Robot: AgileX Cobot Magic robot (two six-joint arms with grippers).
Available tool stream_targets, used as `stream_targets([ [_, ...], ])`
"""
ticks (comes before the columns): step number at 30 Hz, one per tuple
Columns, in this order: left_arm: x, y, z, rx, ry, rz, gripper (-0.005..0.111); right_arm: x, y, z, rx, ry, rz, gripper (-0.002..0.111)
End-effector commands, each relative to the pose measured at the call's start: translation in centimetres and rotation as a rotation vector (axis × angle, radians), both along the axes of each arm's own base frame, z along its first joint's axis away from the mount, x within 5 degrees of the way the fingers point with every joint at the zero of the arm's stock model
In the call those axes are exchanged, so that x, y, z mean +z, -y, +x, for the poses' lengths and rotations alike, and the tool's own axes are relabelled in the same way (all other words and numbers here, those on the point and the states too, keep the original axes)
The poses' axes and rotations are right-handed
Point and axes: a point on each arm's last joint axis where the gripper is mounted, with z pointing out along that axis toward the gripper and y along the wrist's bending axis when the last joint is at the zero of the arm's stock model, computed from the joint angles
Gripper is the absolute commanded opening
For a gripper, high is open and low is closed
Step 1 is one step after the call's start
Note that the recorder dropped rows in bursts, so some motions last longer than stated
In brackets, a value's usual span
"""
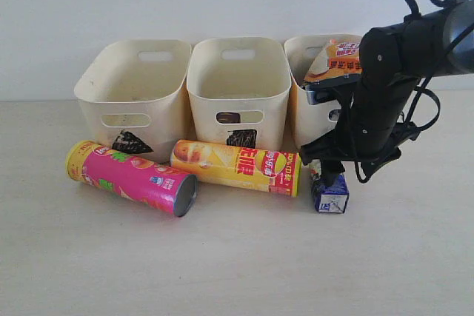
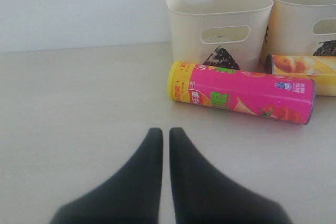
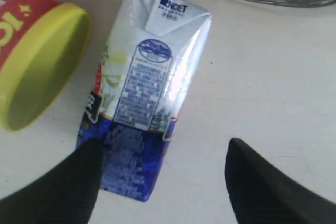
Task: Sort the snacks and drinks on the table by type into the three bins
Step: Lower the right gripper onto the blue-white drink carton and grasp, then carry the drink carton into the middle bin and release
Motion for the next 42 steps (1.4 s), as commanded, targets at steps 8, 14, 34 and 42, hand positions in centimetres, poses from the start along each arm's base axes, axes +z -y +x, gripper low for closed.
stream_targets([
  [8, -0.1, 0.0, 0.0, -0.001, 0.0, -0.018, 0.004, 0.0, -0.3, 1.0, -0.032, 0.077, 0.074, 0.06],
  [14, -0.1, 0.0, 0.0, -0.001, 0.0, -0.018, 0.004, -1.9, -0.5, 1.5, -0.048, 0.073, 0.078, 0.06],
  [34, -0.1, 0.0, 0.0, -0.001, 0.0, -0.018, 0.004, 6.5, 0.9, -2.0, 0.107, 0.079, 0.008, 0.0],
  [42, -0.1, 0.0, 0.0, -0.001, 0.0, -0.018, 0.004, 12.7, -1.4, -1.7, 0.196, 0.471, 0.261, 0.0],
])
